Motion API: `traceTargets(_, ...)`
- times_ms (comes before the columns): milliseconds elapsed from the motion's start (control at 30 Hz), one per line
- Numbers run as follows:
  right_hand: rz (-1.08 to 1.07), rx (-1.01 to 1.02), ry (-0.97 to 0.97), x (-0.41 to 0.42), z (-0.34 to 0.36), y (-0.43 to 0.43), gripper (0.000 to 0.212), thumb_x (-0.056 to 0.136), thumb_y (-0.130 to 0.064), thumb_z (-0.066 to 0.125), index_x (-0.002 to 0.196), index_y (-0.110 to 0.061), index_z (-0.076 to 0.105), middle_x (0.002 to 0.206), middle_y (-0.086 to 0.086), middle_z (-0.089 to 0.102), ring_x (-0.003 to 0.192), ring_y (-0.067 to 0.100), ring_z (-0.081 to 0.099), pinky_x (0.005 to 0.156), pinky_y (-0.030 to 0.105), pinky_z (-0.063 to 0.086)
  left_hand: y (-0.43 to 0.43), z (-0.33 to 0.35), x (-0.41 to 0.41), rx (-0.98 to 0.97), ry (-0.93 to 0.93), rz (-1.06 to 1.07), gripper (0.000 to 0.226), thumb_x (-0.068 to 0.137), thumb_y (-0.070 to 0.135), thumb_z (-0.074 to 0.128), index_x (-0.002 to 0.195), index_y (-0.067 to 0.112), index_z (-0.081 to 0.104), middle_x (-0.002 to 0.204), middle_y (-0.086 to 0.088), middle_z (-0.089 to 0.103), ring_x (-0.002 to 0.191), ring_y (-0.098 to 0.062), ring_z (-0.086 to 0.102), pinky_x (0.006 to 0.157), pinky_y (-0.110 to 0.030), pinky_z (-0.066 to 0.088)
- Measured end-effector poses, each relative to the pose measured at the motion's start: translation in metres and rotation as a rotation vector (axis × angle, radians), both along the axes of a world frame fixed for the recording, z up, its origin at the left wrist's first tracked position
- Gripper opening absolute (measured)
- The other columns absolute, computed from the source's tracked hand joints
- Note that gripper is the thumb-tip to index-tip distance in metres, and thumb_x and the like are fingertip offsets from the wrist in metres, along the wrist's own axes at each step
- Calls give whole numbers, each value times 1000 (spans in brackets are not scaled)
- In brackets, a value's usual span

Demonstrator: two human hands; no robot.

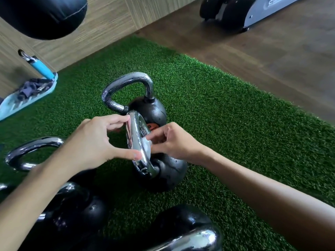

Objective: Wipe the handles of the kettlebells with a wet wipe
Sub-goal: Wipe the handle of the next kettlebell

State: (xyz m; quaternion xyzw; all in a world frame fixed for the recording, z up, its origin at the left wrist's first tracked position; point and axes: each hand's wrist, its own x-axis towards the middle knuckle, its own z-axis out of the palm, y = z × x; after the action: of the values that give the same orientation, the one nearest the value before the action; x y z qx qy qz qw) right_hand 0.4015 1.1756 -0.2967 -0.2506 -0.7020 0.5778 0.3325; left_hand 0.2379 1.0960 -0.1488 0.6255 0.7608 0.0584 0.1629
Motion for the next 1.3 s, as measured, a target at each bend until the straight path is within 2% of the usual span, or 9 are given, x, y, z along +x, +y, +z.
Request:
traceTargets(100, -175, 139, 11, -14, 3, -1, 16, 82, -18, 82, 97, -14, 81, 76, 0, 76, 48, -3, 47, 49, 10, 33, 0, 1, -1, -1, 5, -9, 116, 30, 75, 84, 139, 50, 52, 140, 19, 59, 82, 17, 50, 76, -22, 44)
traceTargets(167, -190, 150, 8, -13, 0, -3, 15, 82, -20, 82, 96, -15, 82, 77, 0, 76, 50, -3, 49, 49, 11, 34, 0, 2, 0, -3, -1, -3, 117, 30, 76, 83, 139, 50, 51, 140, 20, 58, 82, 13, 55, 75, -21, 45)
traceTargets(267, -148, 121, -17, -8, 0, -8, 13, 82, -23, 82, 94, -18, 82, 75, 3, 75, 53, 4, 50, 47, 30, 41, -1, 0, 0, 11, -19, -2, 116, 31, 74, 84, 140, 49, 52, 139, 18, 59, 89, 5, 54, 90, -32, 48)
traceTargets(367, -241, 99, 34, -19, 3, -4, 11, 83, -18, 80, 94, -16, 81, 73, -7, 74, 48, -4, 51, 46, 12, 35, -2, -1, -1, 17, -30, 1, 118, 31, 75, 84, 141, 50, 51, 139, 18, 59, 84, 10, 55, 80, -30, 46)
traceTargets(633, -603, 68, -49, -59, 2, 9, 13, 84, -18, 73, 72, -18, 78, 65, -8, 73, 59, 5, 66, 55, 13, 47, -3, -2, -1, 25, -63, 14, 117, 31, 75, 83, 140, 53, 48, 140, 20, 58, 85, 10, 54, 75, -28, 45)
traceTargets(767, -593, 35, -113, -56, -5, 8, 18, 82, -30, 77, 66, -21, 75, 61, -9, 70, 60, 5, 67, 57, 14, 48, -5, -4, -3, 29, -58, 8, 117, 32, 77, 83, 141, 54, 47, 141, 20, 57, 85, 10, 56, 73, -26, 44)
traceTargets(1067, -572, 177, -160, -51, -13, 20, 11, 78, -19, 80, 69, -18, 74, 61, -9, 68, 55, 3, 59, 52, 18, 46, -5, -6, -7, 24, -52, 18, 117, 34, 76, 85, 142, 55, 45, 142, 22, 55, 87, 12, 51, 78, -31, 45)
traceTargets(1233, -484, 197, -230, -38, -7, 36, 11, 78, -30, 83, 79, -21, 76, 74, -11, 72, 65, 3, 64, 61, 21, 53, -15, -15, -4, 61, -50, 32, 103, 44, 78, 83, 135, 59, 41, 144, 20, 54, 127, -15, 56, 101, -38, 45)
traceTargets(1300, -503, 174, -169, -31, 3, 46, 14, 85, -25, 78, 95, -16, 73, 85, -9, 71, 70, 4, 65, 66, 22, 57, -22, -22, 3, 124, 9, 60, 92, 55, 73, 81, 136, 55, 41, 147, 19, 53, 131, -16, 55, 98, -36, 44)
